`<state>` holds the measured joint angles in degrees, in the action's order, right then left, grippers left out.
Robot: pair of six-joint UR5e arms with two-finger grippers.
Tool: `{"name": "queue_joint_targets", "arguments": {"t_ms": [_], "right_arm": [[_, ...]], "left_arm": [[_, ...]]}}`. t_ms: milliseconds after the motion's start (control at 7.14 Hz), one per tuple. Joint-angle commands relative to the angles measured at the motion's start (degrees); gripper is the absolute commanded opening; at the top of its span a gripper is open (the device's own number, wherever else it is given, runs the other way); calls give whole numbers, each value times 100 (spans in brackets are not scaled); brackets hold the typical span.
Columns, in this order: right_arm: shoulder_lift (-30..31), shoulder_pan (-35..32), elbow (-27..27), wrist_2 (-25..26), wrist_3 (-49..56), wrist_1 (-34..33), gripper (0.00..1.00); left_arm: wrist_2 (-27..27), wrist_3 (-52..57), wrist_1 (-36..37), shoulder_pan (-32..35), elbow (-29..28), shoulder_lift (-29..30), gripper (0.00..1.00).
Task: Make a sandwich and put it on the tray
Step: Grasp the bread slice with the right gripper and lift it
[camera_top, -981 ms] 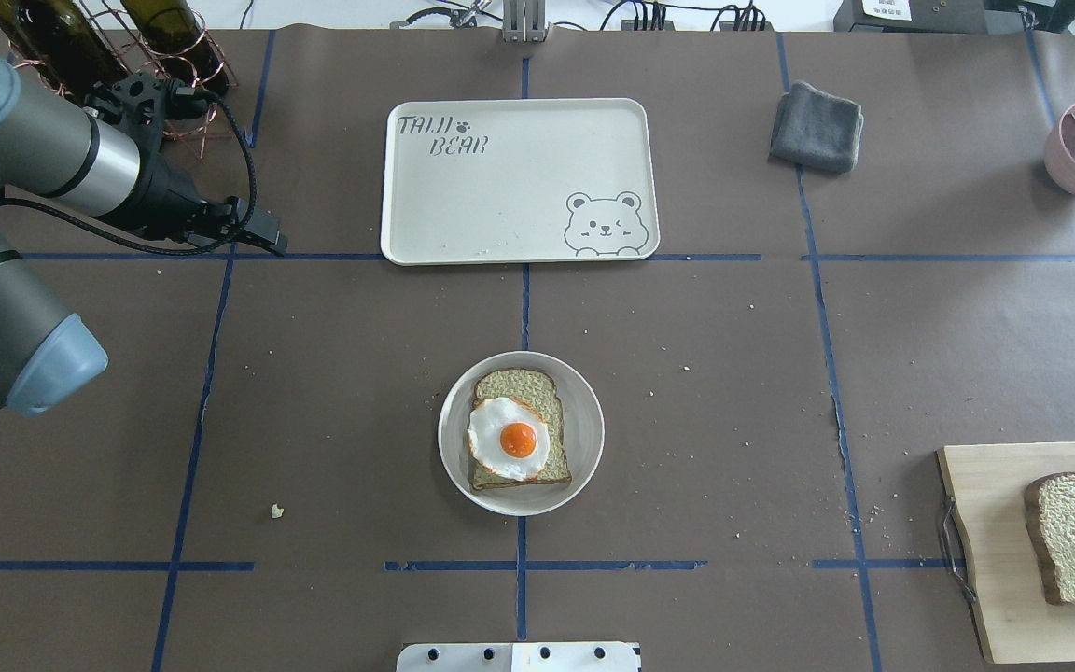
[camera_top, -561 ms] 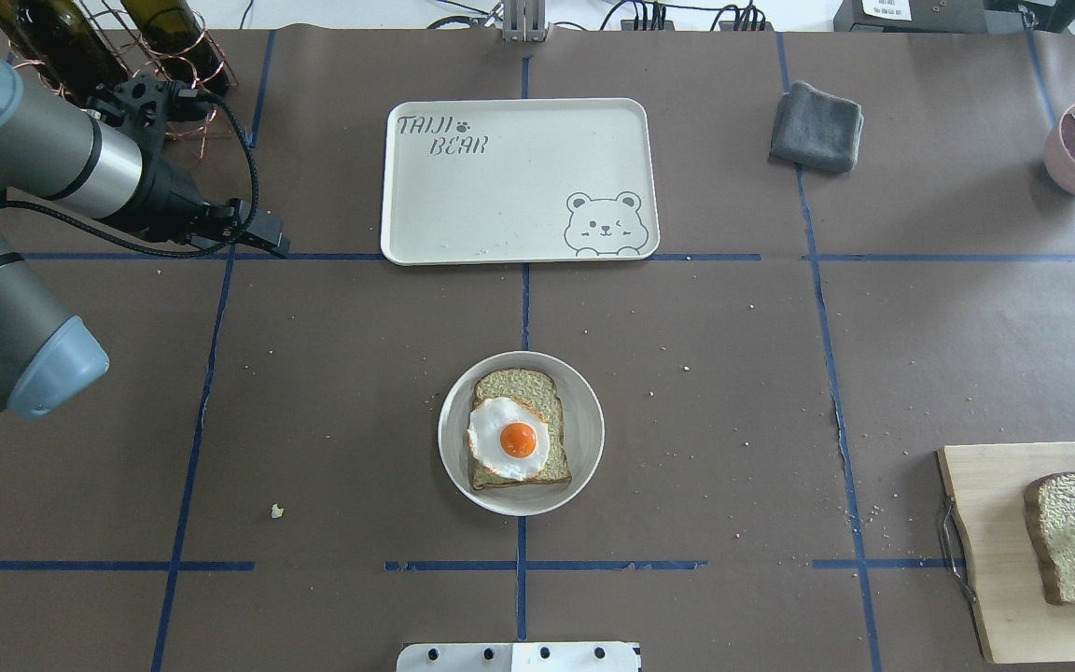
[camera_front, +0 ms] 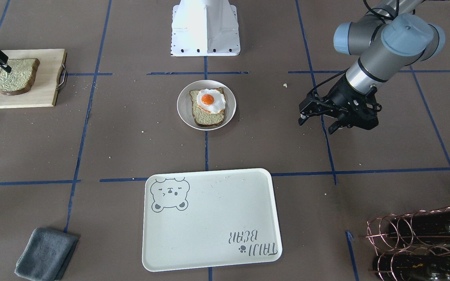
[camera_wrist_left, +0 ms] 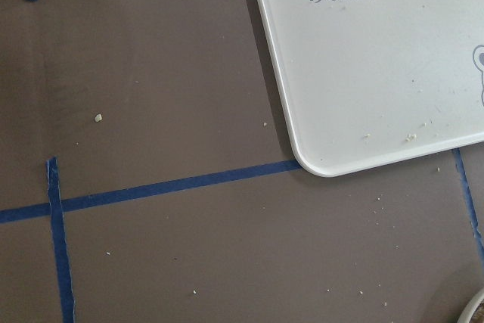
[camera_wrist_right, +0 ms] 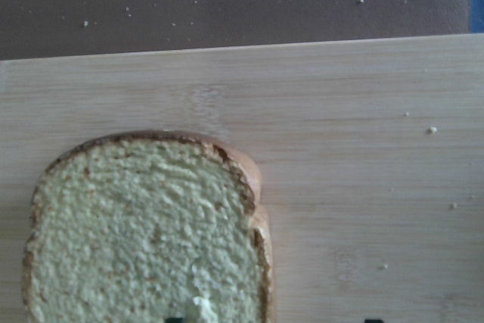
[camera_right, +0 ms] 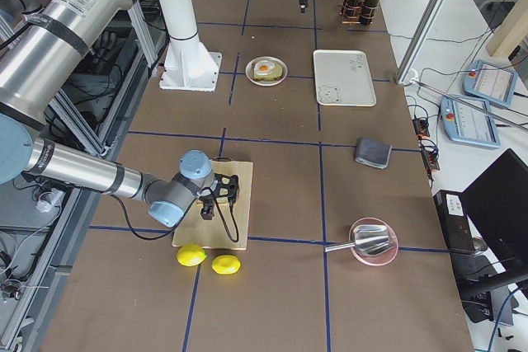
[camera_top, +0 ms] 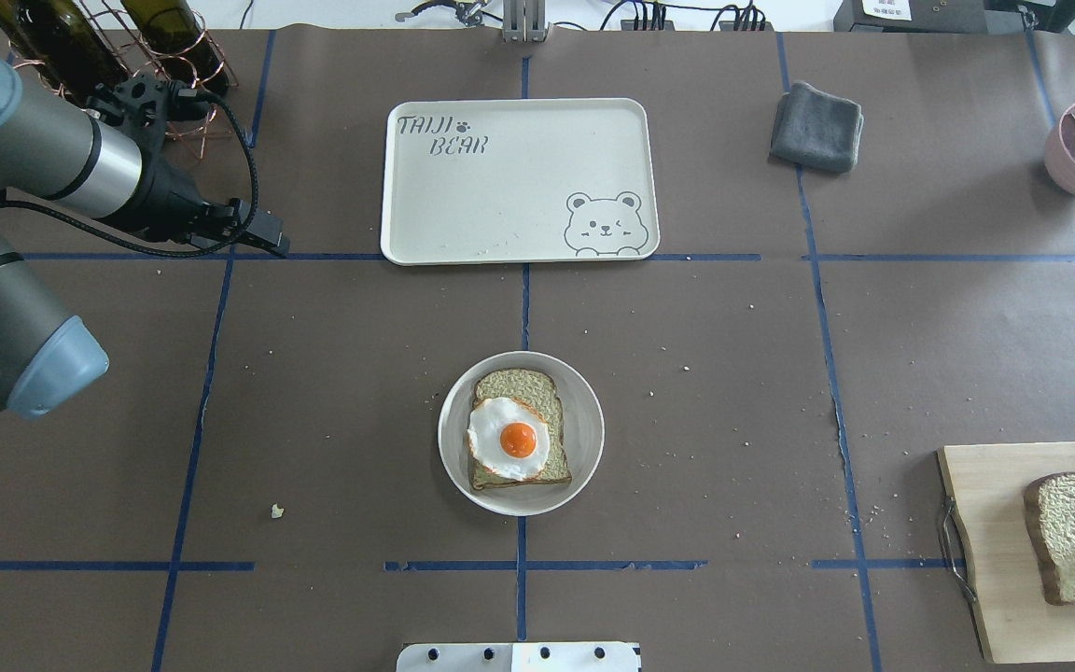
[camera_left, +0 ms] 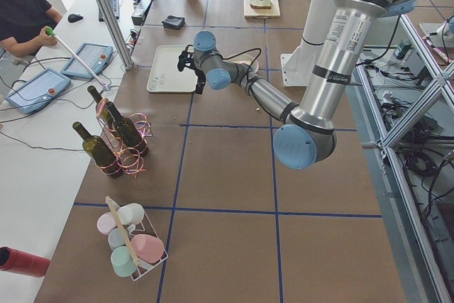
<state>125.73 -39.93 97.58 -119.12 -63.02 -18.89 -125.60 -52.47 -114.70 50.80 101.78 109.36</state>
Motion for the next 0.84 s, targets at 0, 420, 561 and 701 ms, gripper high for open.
{"name": "queue_joint_targets", "arguments": {"t_ms": [0,420,561,701], "right_arm": [[-30,73,-2,3,0,8,52],[-39,117,-10,3,0,-1,51],[-31,117,-10,3,0,-1,49],[-31,117,-10,3,0,-1,25]], "left_arm": [[0,9,0,0,-9,6,100],[0,18,0,9,0,6,100],[0,18,0,9,9,-3,100],[0,18,0,9,17,-3,100]]}}
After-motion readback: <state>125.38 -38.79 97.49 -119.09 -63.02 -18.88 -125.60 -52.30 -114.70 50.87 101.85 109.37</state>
